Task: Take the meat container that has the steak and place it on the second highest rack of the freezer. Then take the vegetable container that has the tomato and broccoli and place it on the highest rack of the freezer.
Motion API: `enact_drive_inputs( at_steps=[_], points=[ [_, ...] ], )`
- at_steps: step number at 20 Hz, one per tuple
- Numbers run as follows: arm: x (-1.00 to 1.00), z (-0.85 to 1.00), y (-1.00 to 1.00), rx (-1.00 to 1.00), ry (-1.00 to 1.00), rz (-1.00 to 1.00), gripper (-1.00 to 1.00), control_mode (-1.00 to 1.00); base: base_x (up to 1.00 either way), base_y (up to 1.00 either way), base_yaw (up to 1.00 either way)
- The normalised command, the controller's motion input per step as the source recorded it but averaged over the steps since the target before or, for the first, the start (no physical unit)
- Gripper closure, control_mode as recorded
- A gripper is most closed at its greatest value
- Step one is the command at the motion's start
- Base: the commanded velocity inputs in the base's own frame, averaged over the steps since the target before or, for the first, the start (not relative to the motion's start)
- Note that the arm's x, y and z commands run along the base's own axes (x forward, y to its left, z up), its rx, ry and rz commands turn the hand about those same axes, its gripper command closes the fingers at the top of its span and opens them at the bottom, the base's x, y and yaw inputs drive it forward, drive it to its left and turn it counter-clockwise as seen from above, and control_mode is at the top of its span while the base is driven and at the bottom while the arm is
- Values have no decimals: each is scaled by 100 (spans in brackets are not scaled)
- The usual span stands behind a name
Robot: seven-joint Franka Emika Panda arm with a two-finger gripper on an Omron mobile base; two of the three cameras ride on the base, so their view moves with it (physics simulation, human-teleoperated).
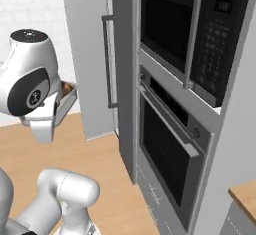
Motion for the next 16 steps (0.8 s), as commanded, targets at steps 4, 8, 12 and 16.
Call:
enact_drive_inputs(
  at_steps=[4,8,12,16],
  points=[
    [0,0,0,0,0,0,100,100,92,84,10],
    [0,0,0,0,0,0,100,100,99,66,5],
    [0,0,0,0,0,0,100,100,100,61,3],
    [0,0,0,0,0,0,100,100,98,53,0]
  ],
)
